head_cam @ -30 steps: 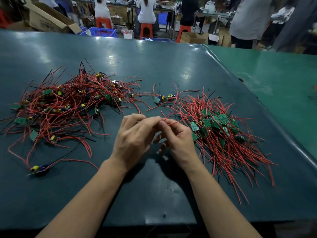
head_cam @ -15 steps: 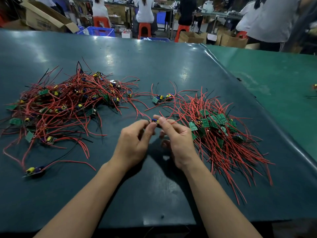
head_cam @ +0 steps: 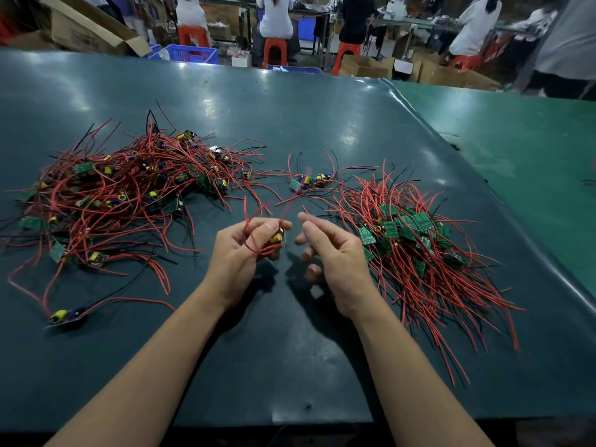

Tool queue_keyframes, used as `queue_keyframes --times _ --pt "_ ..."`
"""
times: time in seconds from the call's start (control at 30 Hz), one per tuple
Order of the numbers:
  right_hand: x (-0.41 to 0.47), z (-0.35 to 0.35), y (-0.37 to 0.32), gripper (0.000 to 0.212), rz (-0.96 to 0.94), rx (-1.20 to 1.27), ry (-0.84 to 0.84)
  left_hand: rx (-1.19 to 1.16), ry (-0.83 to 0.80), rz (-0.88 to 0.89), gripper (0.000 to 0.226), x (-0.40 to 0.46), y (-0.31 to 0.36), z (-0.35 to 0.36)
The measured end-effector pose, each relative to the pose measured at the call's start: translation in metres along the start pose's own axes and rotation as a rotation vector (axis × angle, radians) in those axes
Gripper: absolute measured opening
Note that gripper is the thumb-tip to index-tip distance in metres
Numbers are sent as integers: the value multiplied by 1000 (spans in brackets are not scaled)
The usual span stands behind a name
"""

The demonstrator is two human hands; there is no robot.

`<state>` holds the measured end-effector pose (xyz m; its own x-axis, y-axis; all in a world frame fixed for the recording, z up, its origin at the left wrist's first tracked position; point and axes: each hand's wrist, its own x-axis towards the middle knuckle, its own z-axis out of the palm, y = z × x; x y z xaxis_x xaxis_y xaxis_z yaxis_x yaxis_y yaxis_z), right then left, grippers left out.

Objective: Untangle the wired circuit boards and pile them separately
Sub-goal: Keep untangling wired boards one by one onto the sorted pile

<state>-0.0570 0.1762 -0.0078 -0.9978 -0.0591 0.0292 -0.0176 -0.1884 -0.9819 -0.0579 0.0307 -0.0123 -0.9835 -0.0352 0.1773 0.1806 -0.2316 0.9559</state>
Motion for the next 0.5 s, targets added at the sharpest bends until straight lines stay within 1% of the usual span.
queue_keyframes --times 0.03,0.07,0.17,0.23,0.3,0.4,0.5 --pt "0 1 0 15 25 15 -27 44 -49 -8 17 -2 0 1" --pt "0 2 0 13 7 -3 -47 98 -97 -6 17 -3 0 2" --pt "-1 1 0 11 -95 -49 -58 163 -190 -20 18 -5 3 3" --pt "0 0 -1 10 -96 -17 -18 173 -231 -43 13 -4 5 2" --pt "0 -3 -1 14 -71 18 26 183 -290 -82 8 -4 6 1" --pt "0 -2 -1 19 -15 20 79 173 -341 -130 15 -5 7 0" --pt "1 -1 0 21 -10 44 114 166 -352 -152 14 -5 9 -1"
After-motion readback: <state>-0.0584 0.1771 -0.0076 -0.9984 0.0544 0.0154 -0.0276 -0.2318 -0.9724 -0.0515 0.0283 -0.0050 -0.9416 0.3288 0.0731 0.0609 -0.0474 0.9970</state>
